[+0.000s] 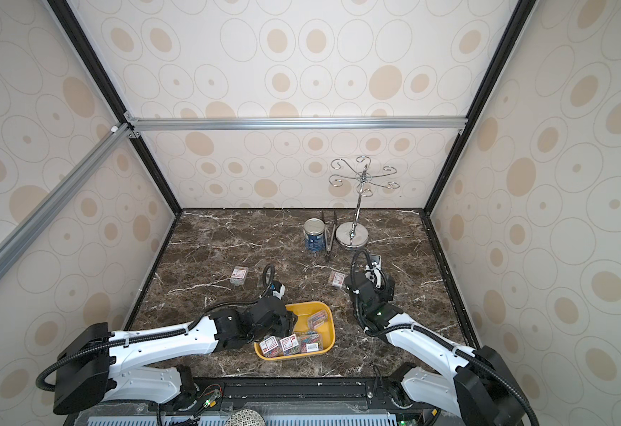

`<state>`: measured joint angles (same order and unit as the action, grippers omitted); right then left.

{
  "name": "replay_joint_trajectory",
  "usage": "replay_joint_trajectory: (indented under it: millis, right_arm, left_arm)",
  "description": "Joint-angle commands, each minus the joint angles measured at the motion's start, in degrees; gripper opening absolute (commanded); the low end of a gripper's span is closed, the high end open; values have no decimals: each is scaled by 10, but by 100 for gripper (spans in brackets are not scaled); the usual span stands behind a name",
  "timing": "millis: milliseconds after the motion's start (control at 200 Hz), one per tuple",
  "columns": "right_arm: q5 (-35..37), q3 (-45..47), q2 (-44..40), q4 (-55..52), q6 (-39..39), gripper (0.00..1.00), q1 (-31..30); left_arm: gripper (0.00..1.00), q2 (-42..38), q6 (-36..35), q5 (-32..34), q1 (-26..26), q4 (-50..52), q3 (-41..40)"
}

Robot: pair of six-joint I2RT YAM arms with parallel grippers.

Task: Take the paper clips out of the storage box
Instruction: Pick up the boxed paper clips from the storage box.

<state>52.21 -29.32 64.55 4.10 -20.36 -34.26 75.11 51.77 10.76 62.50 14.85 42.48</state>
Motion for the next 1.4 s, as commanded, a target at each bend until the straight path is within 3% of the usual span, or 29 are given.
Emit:
replay_joint_trajectory:
  millis: [0,480,715,1031,1391]
  right_arm:
    - [47,-7,5,-18,-41,84,2]
    - [34,5,25,18,-38,84,2]
    - [33,5,25,18,-40,84,2]
    - [33,1,31,15,-39,84,1]
    - [33,-1,33,12,-41,84,2]
  left_arm:
    - [63,26,12,-2,6,24,21]
    - [63,98,-10,-9,9,41,63]
    - [68,95,-4,56,20,109,92]
    - [68,65,7,87,26,111,73]
    - [70,107,26,67,30,92,55]
